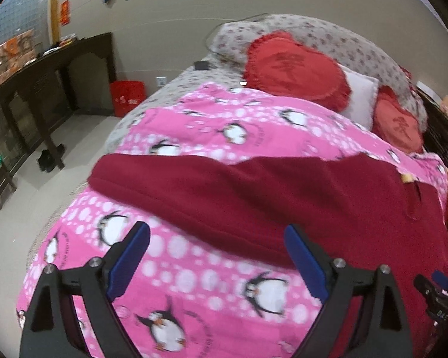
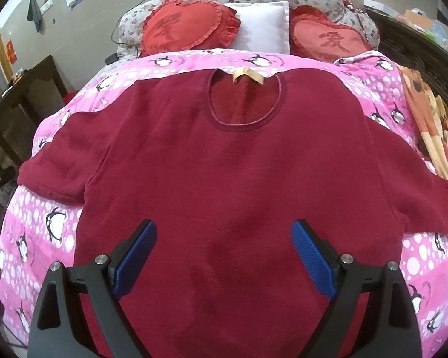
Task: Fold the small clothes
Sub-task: 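Grasp the sleeve nearest the left gripper and fold it across the back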
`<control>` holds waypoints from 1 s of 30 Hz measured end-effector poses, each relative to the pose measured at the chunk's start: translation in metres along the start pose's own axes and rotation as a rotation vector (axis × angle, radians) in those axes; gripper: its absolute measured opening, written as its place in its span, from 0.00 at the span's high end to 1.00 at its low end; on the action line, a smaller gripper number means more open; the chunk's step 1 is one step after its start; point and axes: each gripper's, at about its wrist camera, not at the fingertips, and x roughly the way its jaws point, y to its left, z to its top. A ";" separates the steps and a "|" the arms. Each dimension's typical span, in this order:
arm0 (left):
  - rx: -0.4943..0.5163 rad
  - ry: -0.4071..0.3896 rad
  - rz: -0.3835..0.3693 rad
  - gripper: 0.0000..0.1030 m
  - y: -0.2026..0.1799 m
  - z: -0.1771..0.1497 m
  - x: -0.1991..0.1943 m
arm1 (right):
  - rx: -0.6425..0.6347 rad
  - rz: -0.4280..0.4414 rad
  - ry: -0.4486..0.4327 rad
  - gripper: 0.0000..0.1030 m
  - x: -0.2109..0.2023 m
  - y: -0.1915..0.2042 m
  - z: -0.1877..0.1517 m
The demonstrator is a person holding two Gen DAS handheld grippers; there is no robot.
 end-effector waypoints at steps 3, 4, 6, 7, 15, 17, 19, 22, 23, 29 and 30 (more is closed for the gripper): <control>0.035 0.001 -0.026 0.09 -0.022 -0.004 -0.002 | 0.014 -0.005 0.002 0.28 0.000 -0.005 0.000; 0.049 0.001 -0.034 0.09 -0.031 -0.005 -0.002 | 0.018 -0.007 0.002 0.28 0.000 -0.007 0.000; 0.066 0.003 -0.044 0.09 -0.043 -0.007 -0.002 | 0.021 -0.010 -0.001 0.28 -0.001 -0.009 0.000; 0.073 0.006 -0.049 0.09 -0.049 -0.008 -0.001 | 0.022 -0.010 -0.004 0.28 -0.001 -0.010 0.000; 0.126 -0.001 -0.044 0.09 -0.071 -0.013 -0.001 | 0.019 -0.013 -0.012 0.28 -0.003 -0.012 0.000; 0.125 -0.004 -0.042 0.09 -0.070 -0.014 -0.001 | 0.016 -0.012 -0.011 0.28 -0.002 -0.011 0.000; 0.123 -0.004 -0.037 0.09 -0.069 -0.013 0.000 | 0.014 -0.010 -0.009 0.28 -0.001 -0.010 -0.001; 0.118 -0.002 -0.030 0.09 -0.065 -0.013 0.001 | 0.011 -0.009 -0.006 0.28 0.000 -0.008 -0.001; 0.119 -0.005 -0.028 0.09 -0.064 -0.013 0.001 | 0.009 -0.009 -0.006 0.28 0.000 -0.008 -0.001; 0.126 -0.002 -0.020 0.09 -0.059 -0.013 0.002 | -0.002 -0.013 -0.002 0.28 0.002 -0.004 -0.002; 0.120 0.008 -0.027 0.09 -0.057 -0.013 0.003 | -0.004 -0.013 0.001 0.28 0.003 -0.003 -0.003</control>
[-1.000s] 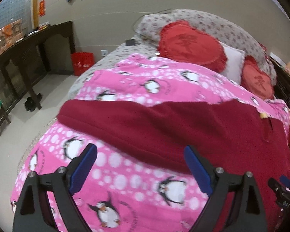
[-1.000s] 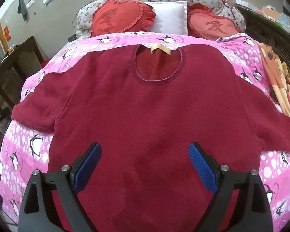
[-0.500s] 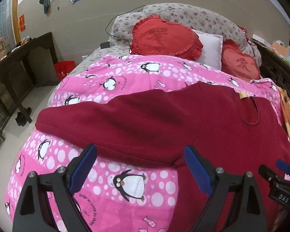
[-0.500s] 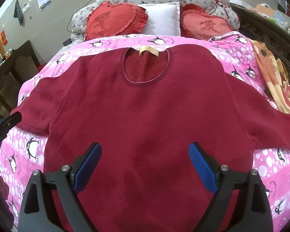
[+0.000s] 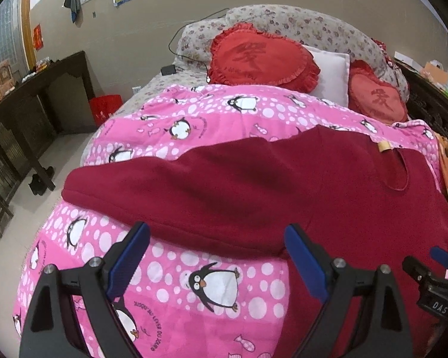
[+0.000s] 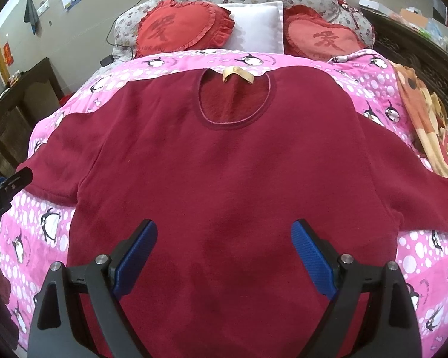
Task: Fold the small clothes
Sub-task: 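Grasp the sleeve nearest the left gripper and fold it across the back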
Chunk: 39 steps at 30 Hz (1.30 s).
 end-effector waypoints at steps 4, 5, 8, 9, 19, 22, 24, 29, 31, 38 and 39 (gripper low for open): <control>-0.047 0.030 -0.009 0.09 0.013 -0.001 0.005 | -0.006 0.004 0.011 0.28 0.002 0.003 -0.001; -0.061 0.026 0.002 0.09 0.018 -0.001 0.006 | -0.009 0.004 0.013 0.28 0.003 0.003 -0.001; -0.066 0.014 0.030 0.09 0.028 0.000 0.005 | -0.013 0.004 0.015 0.28 0.004 0.006 -0.002; -0.065 0.013 0.038 0.09 0.031 -0.001 0.006 | -0.013 0.006 0.015 0.28 0.004 0.006 -0.002; -0.057 0.018 0.065 0.09 0.040 -0.009 0.008 | -0.028 0.007 0.033 0.28 0.010 0.014 -0.004; -0.054 0.021 0.068 0.09 0.040 -0.011 0.009 | -0.038 0.003 0.032 0.28 0.009 0.017 -0.004; -0.059 0.023 0.070 0.09 0.042 -0.011 0.009 | -0.039 0.003 0.033 0.28 0.009 0.017 -0.004; -0.069 0.018 0.072 0.09 0.046 -0.009 0.010 | -0.041 0.001 0.037 0.28 0.011 0.019 -0.004; -0.070 0.019 0.075 0.09 0.047 -0.008 0.010 | -0.044 0.002 0.038 0.28 0.010 0.020 -0.005; -0.117 0.040 0.051 0.09 0.067 -0.002 0.014 | -0.054 -0.004 0.038 0.28 0.012 0.022 -0.004; -0.145 0.047 0.040 0.09 0.074 -0.001 0.015 | -0.057 -0.009 0.038 0.28 0.012 0.023 -0.003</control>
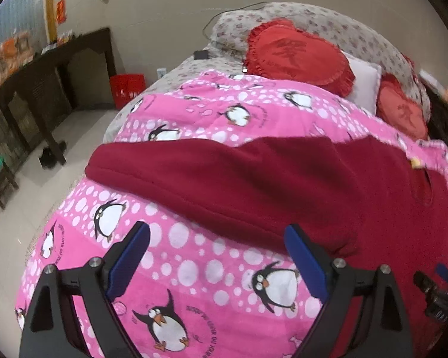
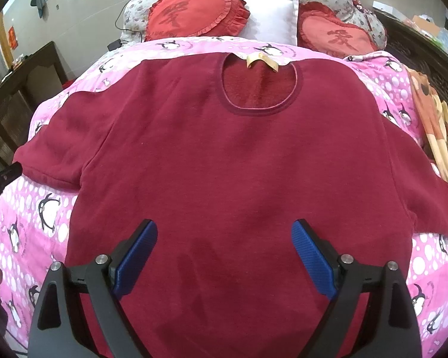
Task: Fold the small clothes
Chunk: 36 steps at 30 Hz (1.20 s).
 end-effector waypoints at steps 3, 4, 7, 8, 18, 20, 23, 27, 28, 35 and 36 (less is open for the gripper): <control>-0.131 0.026 -0.039 0.09 0.032 0.010 0.007 | -0.010 -0.016 -0.007 0.28 -0.002 0.001 0.002; -0.203 0.033 -0.052 0.09 0.049 0.014 0.012 | -0.014 -0.017 -0.013 0.28 -0.002 0.002 0.002; -0.332 0.065 -0.059 0.12 0.083 0.022 0.026 | -0.033 -0.031 -0.020 0.28 -0.001 0.004 0.004; -0.356 0.073 -0.061 0.14 0.090 0.023 0.030 | -0.039 -0.035 -0.017 0.28 0.000 0.005 0.005; -0.438 0.120 -0.052 0.17 0.110 0.032 0.057 | -0.051 -0.060 -0.045 0.28 0.006 0.003 0.008; -0.439 0.126 -0.045 0.17 0.110 0.033 0.061 | -0.050 -0.058 -0.038 0.28 0.009 0.002 0.009; -0.440 0.126 -0.043 0.17 0.107 0.036 0.066 | -0.047 -0.051 -0.028 0.28 0.013 0.000 0.008; -0.501 0.138 -0.074 0.16 0.112 0.037 0.076 | -0.036 -0.034 -0.020 0.28 0.017 -0.003 0.008; -0.517 0.139 -0.077 0.16 0.113 0.037 0.078 | -0.034 -0.031 -0.019 0.28 0.018 -0.003 0.008; -0.504 0.117 -0.087 0.63 0.109 0.042 0.088 | -0.022 -0.008 -0.017 0.28 0.019 -0.006 0.010; -0.509 0.117 -0.116 0.76 0.110 0.043 0.088 | -0.021 -0.006 -0.018 0.28 0.019 -0.006 0.010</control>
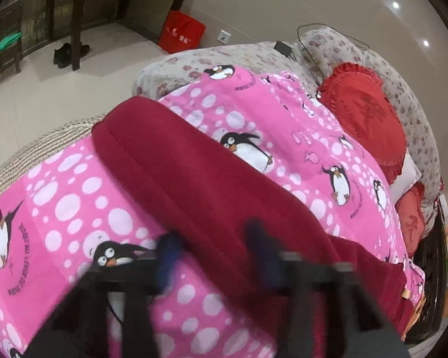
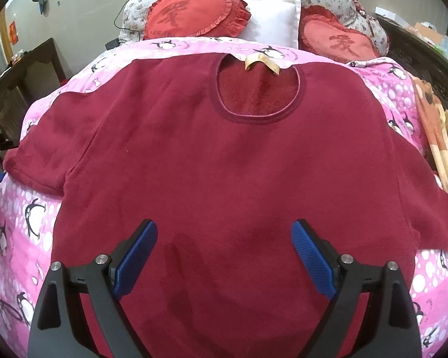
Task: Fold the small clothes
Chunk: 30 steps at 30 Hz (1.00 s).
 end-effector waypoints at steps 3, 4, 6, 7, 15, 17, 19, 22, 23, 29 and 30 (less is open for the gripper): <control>-0.031 -0.011 -0.054 0.90 -0.003 0.001 -0.012 | 0.013 0.008 -0.007 0.28 -0.003 -0.004 0.000; -0.026 -0.038 -0.088 0.91 -0.010 -0.002 -0.027 | 0.022 0.013 -0.009 0.28 -0.004 -0.007 0.000; 0.034 -0.075 -0.156 0.92 -0.035 -0.009 -0.053 | 0.041 0.018 -0.014 0.28 -0.009 -0.015 0.002; 0.064 -0.087 -0.175 0.92 -0.046 -0.013 -0.063 | 0.050 0.015 -0.021 0.28 -0.012 -0.022 0.003; 0.516 -0.057 -0.464 0.92 -0.225 -0.123 -0.129 | 0.147 -0.072 -0.082 0.28 -0.044 -0.092 0.013; 0.596 0.038 -0.515 0.91 -0.264 -0.174 -0.112 | 0.177 -0.097 -0.090 0.28 -0.052 -0.115 0.011; 0.637 0.095 -0.516 0.90 -0.283 -0.208 -0.092 | 0.209 -0.126 -0.091 0.28 -0.057 -0.137 0.007; 0.693 0.201 -0.500 0.73 -0.300 -0.253 -0.056 | 0.247 -0.161 -0.081 0.28 -0.064 -0.168 -0.001; 0.706 0.224 -0.479 0.68 -0.301 -0.265 -0.046 | 0.252 -0.170 -0.079 0.28 -0.065 -0.174 -0.004; 0.761 0.254 -0.540 0.24 -0.293 -0.273 -0.065 | 0.245 -0.186 -0.083 0.28 -0.069 -0.193 -0.012; 0.770 0.239 -0.568 0.18 -0.287 -0.266 -0.078 | 0.245 -0.176 -0.090 0.28 -0.069 -0.193 -0.011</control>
